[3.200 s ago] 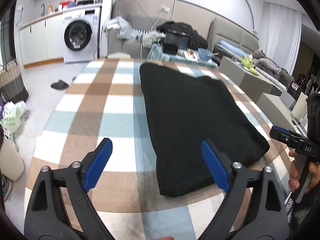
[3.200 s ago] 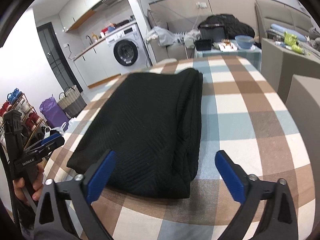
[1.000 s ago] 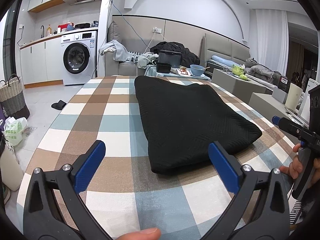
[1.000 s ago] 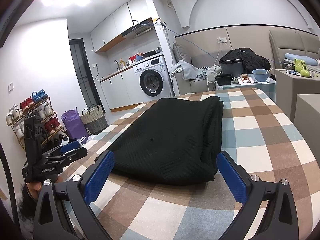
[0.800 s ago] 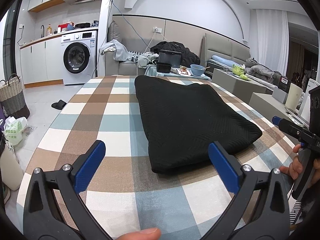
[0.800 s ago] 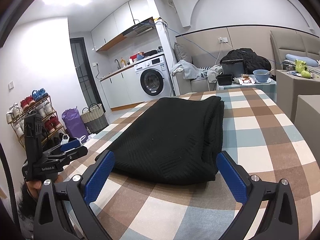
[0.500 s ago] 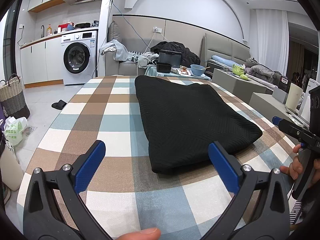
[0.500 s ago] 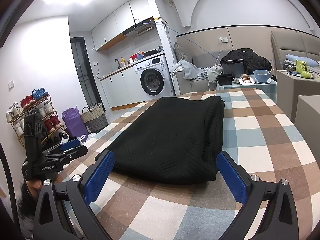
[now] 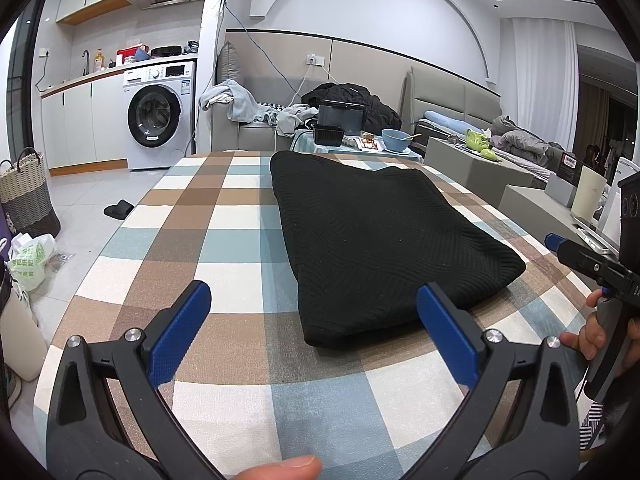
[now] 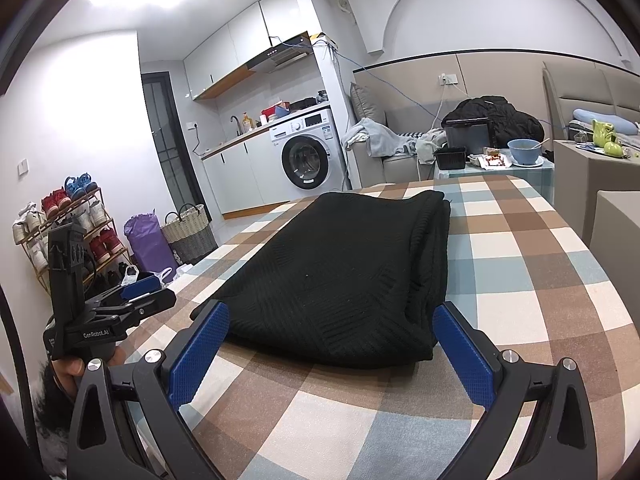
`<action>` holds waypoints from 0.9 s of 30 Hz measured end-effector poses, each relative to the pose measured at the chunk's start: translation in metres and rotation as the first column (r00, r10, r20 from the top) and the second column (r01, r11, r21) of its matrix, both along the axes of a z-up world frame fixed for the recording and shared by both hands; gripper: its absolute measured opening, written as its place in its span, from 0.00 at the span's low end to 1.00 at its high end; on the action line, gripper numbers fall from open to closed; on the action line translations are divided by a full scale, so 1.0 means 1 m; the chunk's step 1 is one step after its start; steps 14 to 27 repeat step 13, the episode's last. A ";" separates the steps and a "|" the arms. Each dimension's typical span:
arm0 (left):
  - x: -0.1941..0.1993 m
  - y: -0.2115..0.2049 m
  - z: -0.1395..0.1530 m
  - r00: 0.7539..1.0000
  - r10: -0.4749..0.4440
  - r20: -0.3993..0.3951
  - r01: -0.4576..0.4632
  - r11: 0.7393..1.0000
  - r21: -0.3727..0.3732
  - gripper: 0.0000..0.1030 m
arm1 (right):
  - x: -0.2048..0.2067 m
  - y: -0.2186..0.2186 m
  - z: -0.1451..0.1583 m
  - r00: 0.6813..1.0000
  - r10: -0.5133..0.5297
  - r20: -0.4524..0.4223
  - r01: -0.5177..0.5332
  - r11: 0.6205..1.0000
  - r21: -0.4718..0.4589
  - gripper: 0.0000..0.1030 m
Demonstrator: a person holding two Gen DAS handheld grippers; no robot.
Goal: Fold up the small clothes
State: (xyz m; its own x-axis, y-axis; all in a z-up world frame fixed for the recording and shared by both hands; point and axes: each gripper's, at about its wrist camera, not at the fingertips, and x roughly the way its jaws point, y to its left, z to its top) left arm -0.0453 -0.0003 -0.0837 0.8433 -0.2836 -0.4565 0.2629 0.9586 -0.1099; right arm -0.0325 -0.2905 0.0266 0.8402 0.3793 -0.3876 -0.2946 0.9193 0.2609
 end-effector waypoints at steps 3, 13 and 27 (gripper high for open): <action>0.000 0.000 0.000 1.000 0.001 0.000 -0.001 1.000 0.001 0.99 | 0.001 0.000 0.000 1.000 0.001 -0.001 -0.001 1.000 0.000 1.00; 0.001 0.002 -0.001 1.000 0.001 -0.003 -0.001 1.000 -0.005 0.99 | 0.001 -0.001 0.000 1.000 0.005 -0.002 -0.005 1.000 -0.001 1.00; 0.001 0.002 -0.001 1.000 0.001 -0.003 -0.001 1.000 -0.005 0.99 | 0.001 -0.001 0.000 1.000 0.005 -0.002 -0.005 1.000 -0.001 1.00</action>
